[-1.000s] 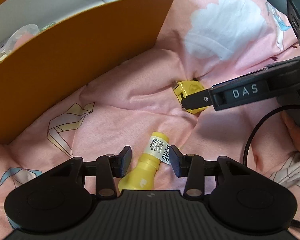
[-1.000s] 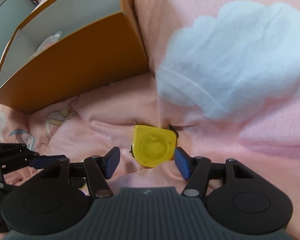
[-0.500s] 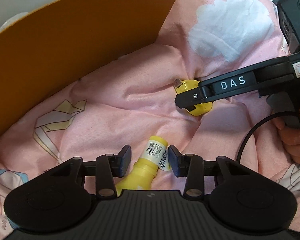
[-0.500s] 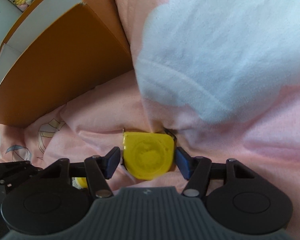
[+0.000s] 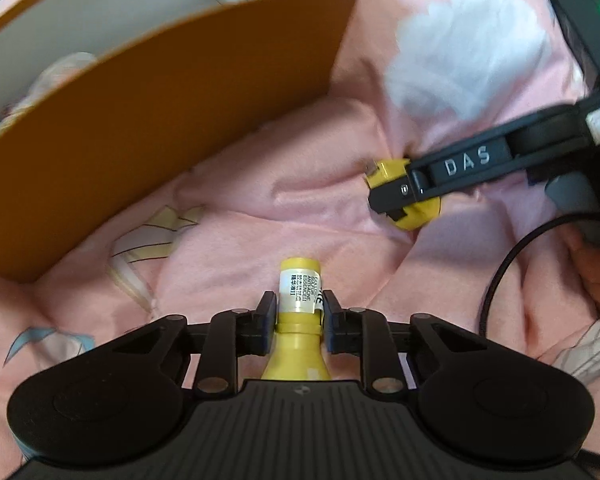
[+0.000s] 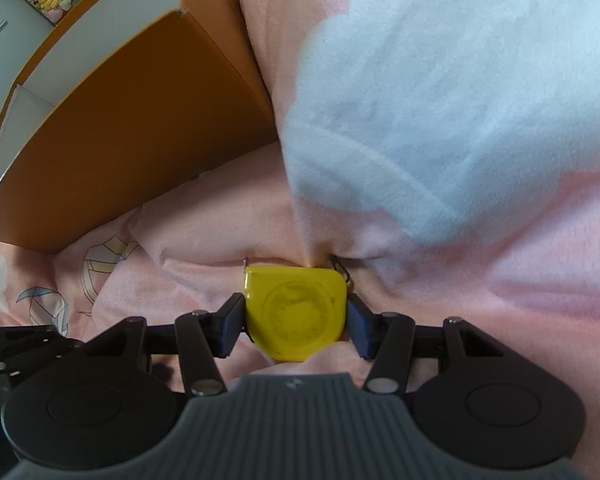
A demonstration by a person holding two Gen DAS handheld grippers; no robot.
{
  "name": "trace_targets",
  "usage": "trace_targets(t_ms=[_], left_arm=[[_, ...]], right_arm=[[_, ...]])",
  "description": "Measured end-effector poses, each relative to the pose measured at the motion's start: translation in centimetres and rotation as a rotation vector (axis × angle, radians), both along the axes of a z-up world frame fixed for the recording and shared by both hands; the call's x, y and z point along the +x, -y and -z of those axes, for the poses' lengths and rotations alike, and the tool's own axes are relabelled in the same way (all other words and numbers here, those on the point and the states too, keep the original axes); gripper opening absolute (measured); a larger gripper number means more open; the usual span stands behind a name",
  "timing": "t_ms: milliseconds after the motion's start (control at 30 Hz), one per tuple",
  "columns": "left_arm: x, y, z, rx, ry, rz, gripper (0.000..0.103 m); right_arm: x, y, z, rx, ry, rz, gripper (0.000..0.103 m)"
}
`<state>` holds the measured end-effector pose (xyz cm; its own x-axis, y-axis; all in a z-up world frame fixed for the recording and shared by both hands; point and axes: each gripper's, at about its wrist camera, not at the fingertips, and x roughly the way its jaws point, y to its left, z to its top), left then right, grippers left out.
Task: Organize rigid objects
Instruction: 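Grasp the yellow tape measure with the right tool while the left tool grasps the yellow bottle, then carry the tape measure and yellow bottle into the box and lower them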
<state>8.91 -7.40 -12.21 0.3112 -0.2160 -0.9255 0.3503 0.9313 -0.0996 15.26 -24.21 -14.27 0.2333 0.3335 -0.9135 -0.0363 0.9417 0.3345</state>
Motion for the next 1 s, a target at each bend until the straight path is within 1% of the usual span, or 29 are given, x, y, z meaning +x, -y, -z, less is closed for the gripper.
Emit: trace_targets(t_ms=[133,233,400,500,600,700,833,1000], left_arm=[[-1.2,-1.5,-1.6,-0.061,0.065,-0.077,0.025],[-1.7,-2.3,-2.8,-0.071,0.126,-0.121,0.025],[-2.1,-3.2,-5.4,-0.09,0.203,-0.161,0.025],[-2.2,-3.3,-6.5,-0.115,0.225,-0.161,0.025],[-2.4,-3.3,-7.6,-0.125,0.258,-0.145,0.025],[-2.6,-2.9,-8.6,-0.127,0.299,-0.134,0.025],[-2.7,-2.6,-10.0,-0.139,0.365,-0.121,0.025],[-1.5,-3.0,-12.2,-0.163,0.431,-0.175,0.024]], right_arm=[[-0.4,-0.2,-0.8,-0.004,0.028,-0.02,0.054],[-0.7,-0.8,-1.5,-0.023,0.055,-0.046,0.054],[-1.5,-1.1,-3.5,-0.002,0.123,-0.078,0.054],[-2.0,-1.4,-4.7,-0.024,0.15,-0.107,0.054],[-2.7,-1.8,-6.5,-0.031,0.224,-0.135,0.054],[-3.4,-2.3,-8.3,-0.062,0.3,-0.165,0.054],[-3.6,-2.8,-10.2,-0.092,0.376,-0.204,0.054],[-2.9,-3.3,-12.8,-0.097,0.455,-0.237,0.054]])
